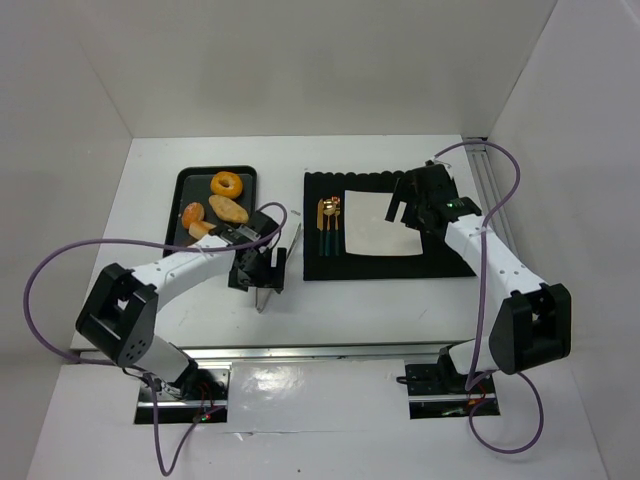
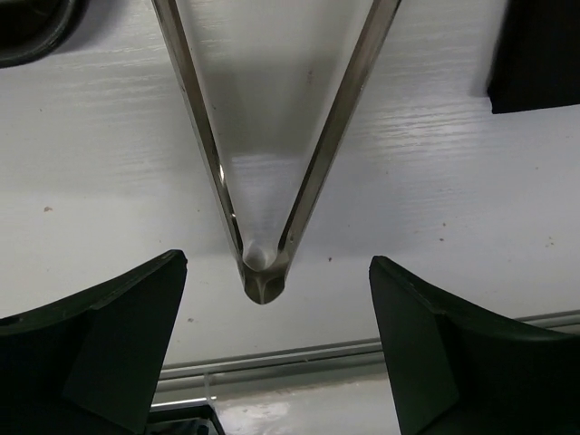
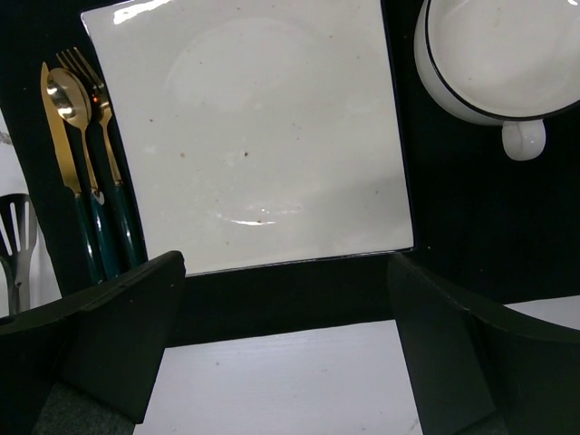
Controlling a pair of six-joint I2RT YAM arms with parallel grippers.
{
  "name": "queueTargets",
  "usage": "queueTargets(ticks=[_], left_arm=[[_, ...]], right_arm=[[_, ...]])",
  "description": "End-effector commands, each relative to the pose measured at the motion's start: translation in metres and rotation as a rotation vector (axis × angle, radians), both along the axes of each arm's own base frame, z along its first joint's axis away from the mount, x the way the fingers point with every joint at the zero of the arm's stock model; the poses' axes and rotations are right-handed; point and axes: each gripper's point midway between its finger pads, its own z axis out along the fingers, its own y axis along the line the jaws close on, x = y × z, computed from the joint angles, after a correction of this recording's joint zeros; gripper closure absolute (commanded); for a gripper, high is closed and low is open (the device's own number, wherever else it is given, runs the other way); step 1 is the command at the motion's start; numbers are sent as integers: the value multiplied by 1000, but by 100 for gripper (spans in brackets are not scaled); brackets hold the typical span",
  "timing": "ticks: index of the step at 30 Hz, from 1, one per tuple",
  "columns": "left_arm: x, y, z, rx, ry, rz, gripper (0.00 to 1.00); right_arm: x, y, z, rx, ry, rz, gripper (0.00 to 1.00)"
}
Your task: Place the bread
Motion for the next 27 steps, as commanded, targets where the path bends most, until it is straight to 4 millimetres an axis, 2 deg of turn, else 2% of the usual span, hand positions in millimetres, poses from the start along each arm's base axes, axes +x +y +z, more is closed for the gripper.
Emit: queueTargets(ticks=[1, 5, 11, 12, 14, 20, 23, 24, 25, 26, 27], left_arm=[[15, -7, -7, -19, -52, 27, 5], [20, -12, -23, -36, -46, 6, 9], [44, -4, -40, 43, -55, 48, 10], [49, -3, -39, 57, -66, 39, 9], [63, -9, -38, 60, -86, 34, 1], [80, -13, -35, 82, -111, 36, 1], [85, -18, -34, 72, -113, 24, 11], [85, -18, -34, 72, -113, 24, 18], [84, -19, -34, 65, -109, 21, 18], [84, -19, -34, 65, -108, 21, 26], [84, -19, -34, 65, -108, 21, 30]], right_arm=[[12, 3, 26, 8, -92, -2, 0], [10, 2, 25, 6, -83, -2, 0], [10, 4, 21, -9, -74, 8, 0], [10, 4, 21, -9, -74, 8, 0], [10, 4, 21, -9, -74, 8, 0], [11, 4, 18, -12, -65, 8, 0], [12, 8, 18, -11, -65, 17, 0], [12, 8, 18, -11, -65, 17, 0], [12, 8, 18, -11, -65, 17, 0], [14, 8, 22, -15, -74, 23, 0], [16, 9, 22, -16, -74, 23, 0]])
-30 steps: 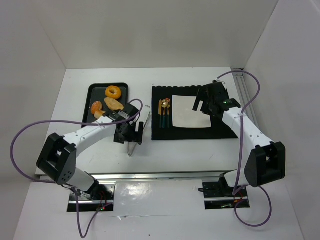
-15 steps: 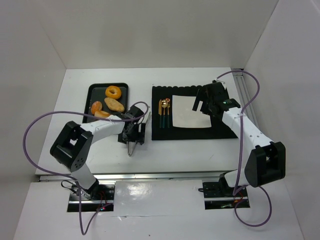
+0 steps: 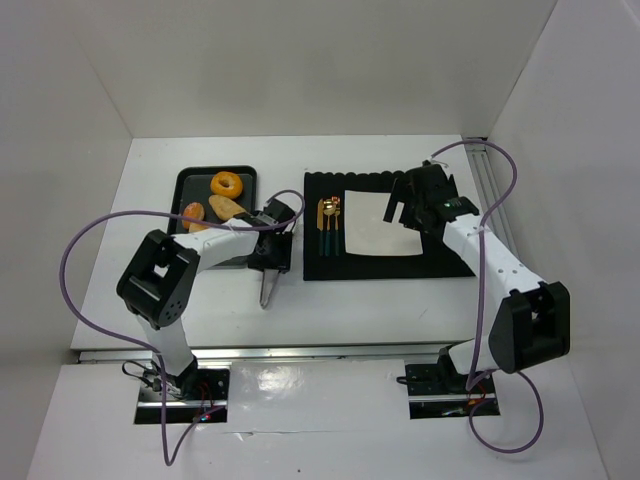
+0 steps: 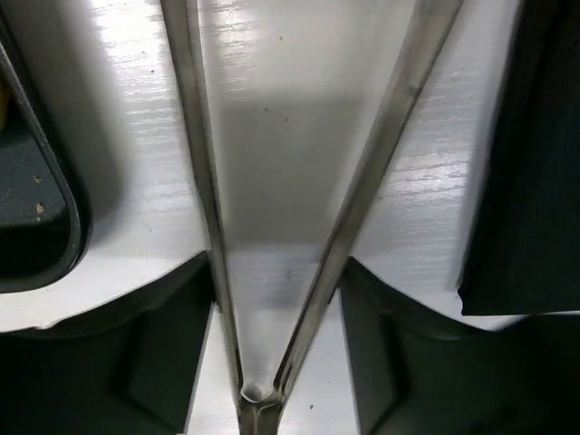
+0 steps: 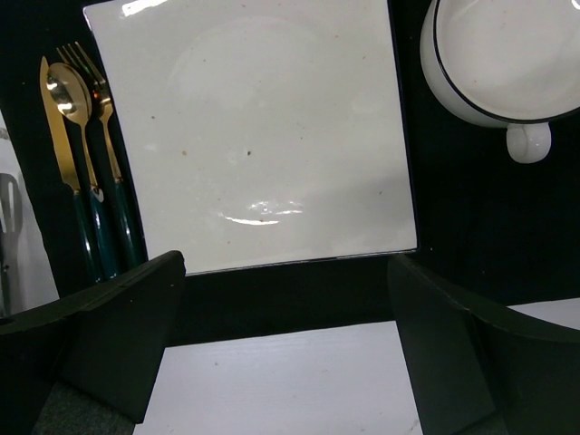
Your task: Place the bread
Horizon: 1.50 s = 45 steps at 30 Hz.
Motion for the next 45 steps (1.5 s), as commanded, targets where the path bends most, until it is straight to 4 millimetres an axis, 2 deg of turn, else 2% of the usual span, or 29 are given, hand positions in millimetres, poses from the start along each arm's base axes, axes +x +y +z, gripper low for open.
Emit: queueTargets(ticks=[1, 2, 5, 6, 8, 10, 11, 12, 14, 16, 17, 18, 19, 20, 22, 23, 26, 28, 33, 36, 41, 45], left_arm=[[11, -4, 6, -7, -27, -8, 35], [12, -3, 10, -6, -41, -5, 45], [19, -2, 34, -6, -91, 5, 62], [22, -2, 49, -21, -124, 19, 70], [28, -3, 74, -41, -174, 24, 72], [30, 4, 98, -25, -226, 30, 72], [34, 10, 124, -27, -274, 38, 72], [34, 11, 136, -30, -293, 26, 72], [45, 30, 166, -45, -335, 87, 72], [43, 48, 177, -53, -301, 101, 72], [47, 69, 183, -58, -290, 157, 72], [51, 76, 196, -81, -298, 179, 72], [51, 86, 200, -84, -289, 205, 72], [49, 109, 201, -67, -269, 262, 72], [51, 123, 203, -86, -264, 312, 69], [50, 137, 211, -100, -287, 349, 68], [48, 156, 215, -117, -287, 403, 62], [45, 163, 215, -111, -276, 424, 61], [42, 184, 220, -92, -275, 461, 48], [41, 189, 222, -81, -275, 459, 42], [42, 199, 219, -66, -270, 485, 41], [42, 209, 209, -25, -245, 504, 41]], right_arm=[[16, 5, 23, -1, -74, 12, 0], [16, 5, 23, -1, -74, 12, 0], [16, 5, 23, -1, -74, 12, 0], [16, 5, 23, -1, -74, 12, 0], [18, 10, 23, -1, -74, 21, 0], [18, 10, 23, -1, -74, 21, 0], [18, 10, 23, -1, -74, 21, 0], [20, 10, 27, 2, -83, 21, 0], [20, 10, 27, -5, -83, 27, 0], [21, 10, 31, -3, -92, 27, 0], [21, 10, 31, -3, -92, 27, 0], [21, 10, 31, -3, -92, 27, 0], [21, 10, 31, -3, -92, 27, 0], [22, 10, 27, -11, -83, 34, 0], [23, 14, 32, -8, -93, 43, 0], [24, 14, 28, -11, -85, 43, 0], [24, 14, 28, -11, -85, 43, 0], [24, 14, 25, -13, -76, 43, 0], [26, 16, 23, -13, -75, 56, 0], [27, 18, 19, -9, -64, 62, 0], [28, 22, 19, 4, -60, 76, 0], [28, 22, 19, 4, -60, 76, 0]])
